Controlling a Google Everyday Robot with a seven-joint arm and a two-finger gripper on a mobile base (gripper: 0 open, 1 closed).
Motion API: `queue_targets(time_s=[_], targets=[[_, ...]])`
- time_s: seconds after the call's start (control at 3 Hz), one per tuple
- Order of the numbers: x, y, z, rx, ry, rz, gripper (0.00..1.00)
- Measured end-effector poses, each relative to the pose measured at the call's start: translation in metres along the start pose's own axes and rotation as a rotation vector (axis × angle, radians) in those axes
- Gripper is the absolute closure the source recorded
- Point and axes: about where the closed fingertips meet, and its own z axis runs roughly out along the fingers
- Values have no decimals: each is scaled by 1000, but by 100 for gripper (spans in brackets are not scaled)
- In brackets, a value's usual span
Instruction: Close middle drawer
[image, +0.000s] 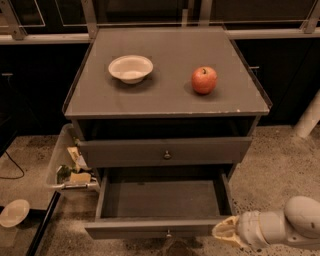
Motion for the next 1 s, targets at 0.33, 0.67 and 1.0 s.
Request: queue_targets(time_s=[0.33,0.67,1.0], targets=[[7,-16,34,19,7,-39,100],[20,-30,63,30,15,-81,100],[38,-39,81,40,16,-96,100]])
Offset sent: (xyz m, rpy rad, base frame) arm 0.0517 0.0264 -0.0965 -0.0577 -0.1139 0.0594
